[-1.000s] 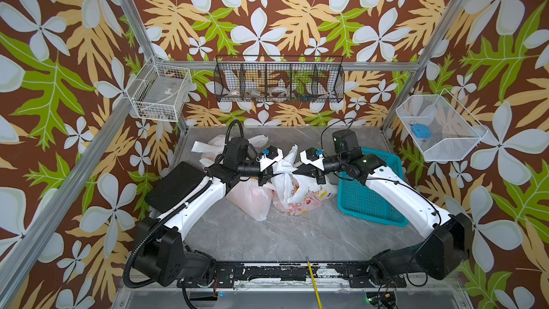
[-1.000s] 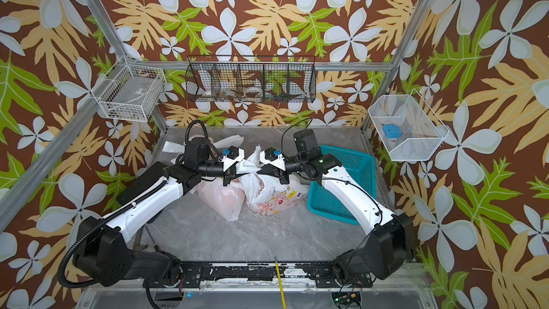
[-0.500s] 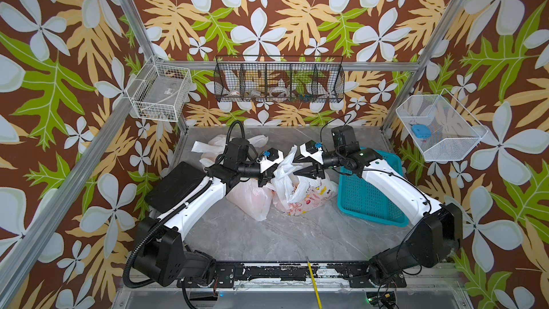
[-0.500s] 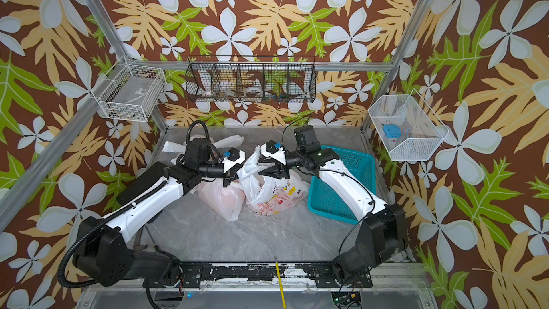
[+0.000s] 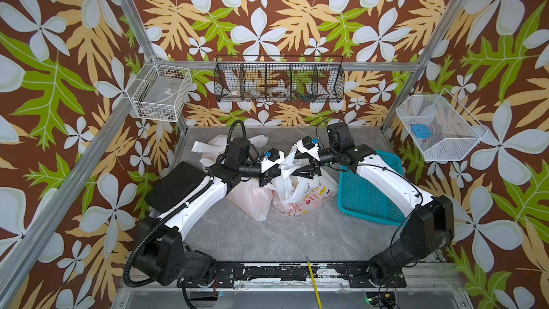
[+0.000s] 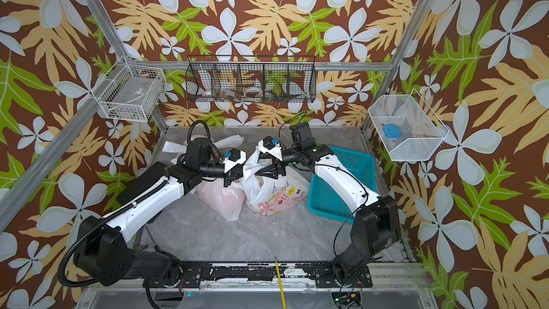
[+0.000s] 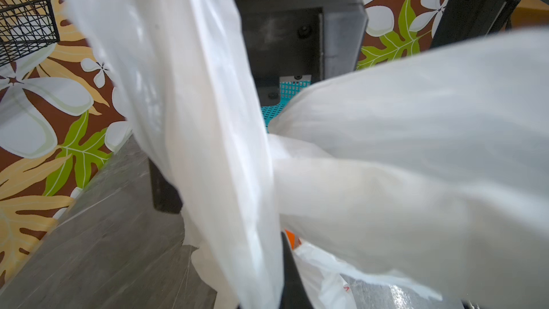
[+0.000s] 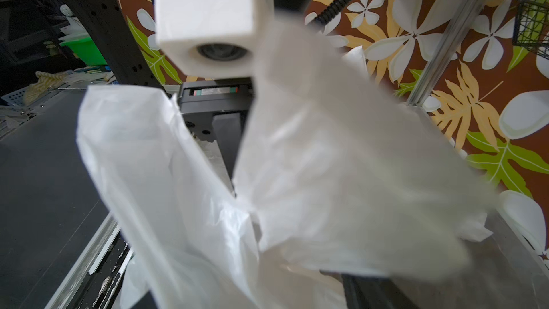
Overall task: Place the oranges into plastic bags & tie knots
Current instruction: Tie the plastic bag at the center of the board.
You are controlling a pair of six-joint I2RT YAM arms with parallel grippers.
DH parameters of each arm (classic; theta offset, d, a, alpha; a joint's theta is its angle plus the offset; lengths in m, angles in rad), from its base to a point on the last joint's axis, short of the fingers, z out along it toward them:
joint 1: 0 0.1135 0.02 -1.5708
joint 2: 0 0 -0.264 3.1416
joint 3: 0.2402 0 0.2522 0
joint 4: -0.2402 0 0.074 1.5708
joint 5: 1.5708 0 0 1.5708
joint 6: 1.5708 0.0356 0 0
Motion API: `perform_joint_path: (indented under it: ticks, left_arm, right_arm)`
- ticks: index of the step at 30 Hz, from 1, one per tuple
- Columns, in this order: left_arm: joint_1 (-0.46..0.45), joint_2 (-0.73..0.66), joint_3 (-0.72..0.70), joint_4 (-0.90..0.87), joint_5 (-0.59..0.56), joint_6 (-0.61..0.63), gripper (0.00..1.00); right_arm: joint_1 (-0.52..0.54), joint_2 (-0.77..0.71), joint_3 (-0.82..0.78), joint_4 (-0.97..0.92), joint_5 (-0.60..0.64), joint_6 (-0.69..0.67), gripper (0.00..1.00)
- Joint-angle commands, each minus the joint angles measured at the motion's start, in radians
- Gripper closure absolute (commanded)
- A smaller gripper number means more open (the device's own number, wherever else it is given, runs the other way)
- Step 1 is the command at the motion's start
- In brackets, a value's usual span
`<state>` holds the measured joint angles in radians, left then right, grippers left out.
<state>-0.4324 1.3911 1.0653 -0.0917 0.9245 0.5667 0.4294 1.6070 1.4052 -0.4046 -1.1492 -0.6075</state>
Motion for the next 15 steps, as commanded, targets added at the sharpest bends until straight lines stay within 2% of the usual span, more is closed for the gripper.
perform_joint_path:
  ticks: [1, 2, 4, 7, 10, 15]
  left_arm:
    - [-0.003, 0.003, 0.009, 0.004, 0.004, 0.008, 1.00]
    - [-0.003, 0.004, 0.009, 0.004, -0.002, 0.007, 1.00]
    - [-0.002, 0.002, 0.008, 0.004, -0.017, -0.003, 0.88]
    - [-0.003, -0.004, -0.006, 0.007, -0.049, -0.025, 0.77]
    - [-0.002, -0.022, -0.045, 0.025, -0.077, -0.034, 0.61]
    - [-0.002, -0.062, -0.095, 0.128, -0.048, -0.119, 0.46]
  right_arm:
    - [0.002, 0.005, 0.008, -0.007, -0.038, 0.007, 0.35]
    - [0.002, 0.002, 0.006, -0.015, -0.035, 0.000, 0.40]
    - [0.002, -0.004, 0.003, -0.031, -0.033, -0.010, 0.55]
    - [0.001, -0.017, -0.004, -0.043, -0.014, -0.020, 0.85]
    - [0.000, -0.026, -0.015, -0.036, 0.007, -0.018, 1.00]
    - [0.000, -0.031, -0.022, -0.030, 0.046, -0.014, 1.00]
